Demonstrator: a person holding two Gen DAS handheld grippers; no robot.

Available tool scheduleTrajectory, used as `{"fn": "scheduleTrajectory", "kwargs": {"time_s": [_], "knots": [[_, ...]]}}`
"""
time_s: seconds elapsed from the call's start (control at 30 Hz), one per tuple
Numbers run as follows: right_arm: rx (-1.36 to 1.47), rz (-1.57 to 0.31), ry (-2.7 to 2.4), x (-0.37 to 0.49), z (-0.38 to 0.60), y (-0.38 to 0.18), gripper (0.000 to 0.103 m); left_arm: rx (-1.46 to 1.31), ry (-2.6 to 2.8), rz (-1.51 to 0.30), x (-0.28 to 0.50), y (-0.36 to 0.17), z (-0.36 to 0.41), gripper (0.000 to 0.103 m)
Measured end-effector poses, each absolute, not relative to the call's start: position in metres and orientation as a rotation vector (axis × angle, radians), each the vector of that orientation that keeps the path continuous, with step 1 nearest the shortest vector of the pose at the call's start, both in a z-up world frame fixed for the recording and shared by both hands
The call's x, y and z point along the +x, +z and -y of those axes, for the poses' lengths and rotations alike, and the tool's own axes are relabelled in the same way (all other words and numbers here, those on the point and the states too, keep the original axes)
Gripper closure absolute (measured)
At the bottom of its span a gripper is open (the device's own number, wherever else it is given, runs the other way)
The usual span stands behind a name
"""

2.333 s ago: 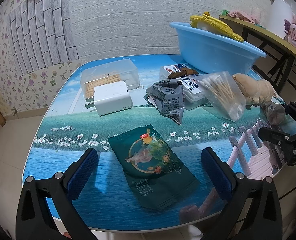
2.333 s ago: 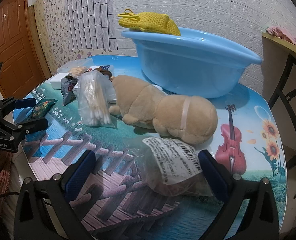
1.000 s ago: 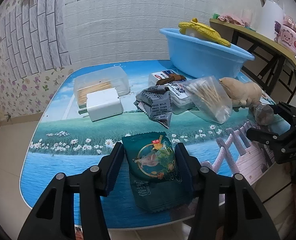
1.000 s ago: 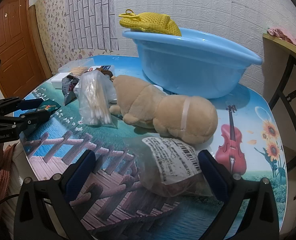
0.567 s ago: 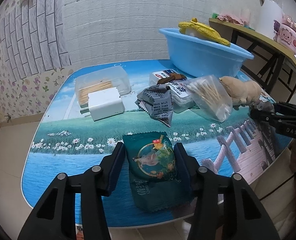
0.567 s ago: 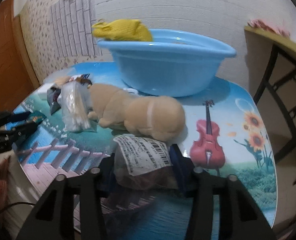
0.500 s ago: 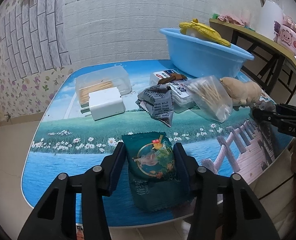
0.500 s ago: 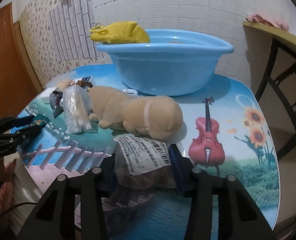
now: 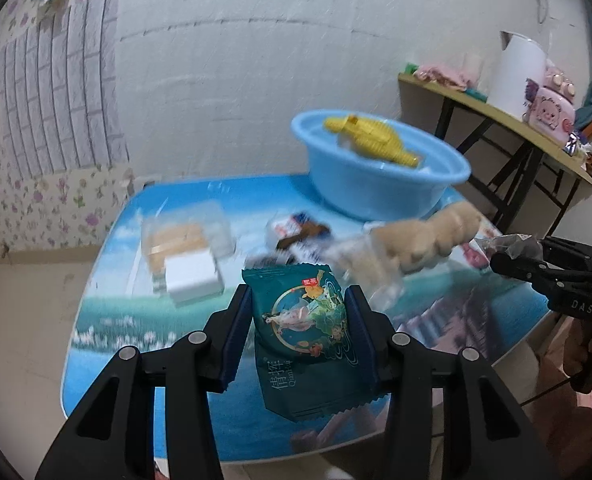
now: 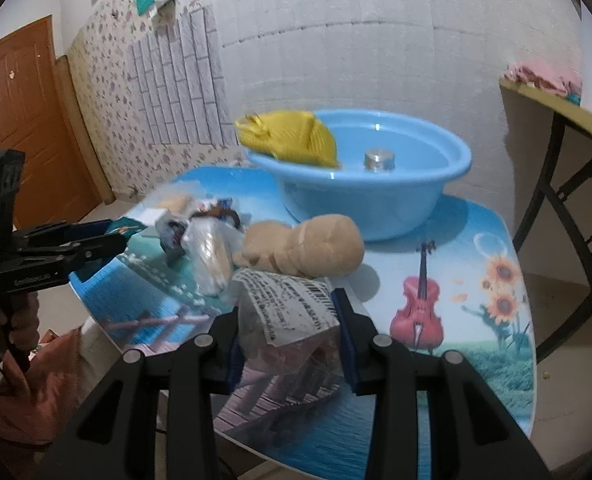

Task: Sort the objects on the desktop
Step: 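Carry the packet and bag over the blue basin and open both grippers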

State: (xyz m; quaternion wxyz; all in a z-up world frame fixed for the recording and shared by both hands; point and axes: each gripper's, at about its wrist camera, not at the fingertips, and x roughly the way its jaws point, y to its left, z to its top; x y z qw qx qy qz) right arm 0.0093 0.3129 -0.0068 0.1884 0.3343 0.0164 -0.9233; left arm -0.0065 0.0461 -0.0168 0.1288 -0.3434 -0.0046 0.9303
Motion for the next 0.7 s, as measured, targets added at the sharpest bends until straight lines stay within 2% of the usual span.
{"fn": "scheduleTrajectory", "kwargs": {"time_s": [0.3,0.7], "knots": [[0.779,-0.003,-2.659,-0.001,-0.323,0.035,0.066,-0.934,2.679,-0.012,-0.034,0.007,-0.062,0.057],[0.766,-0.03,-2.651,-0.064,-0.321,0.041,0.066,-0.832,2.669,-0.071,-0.096,0.036,-0.098,0.057]]}}
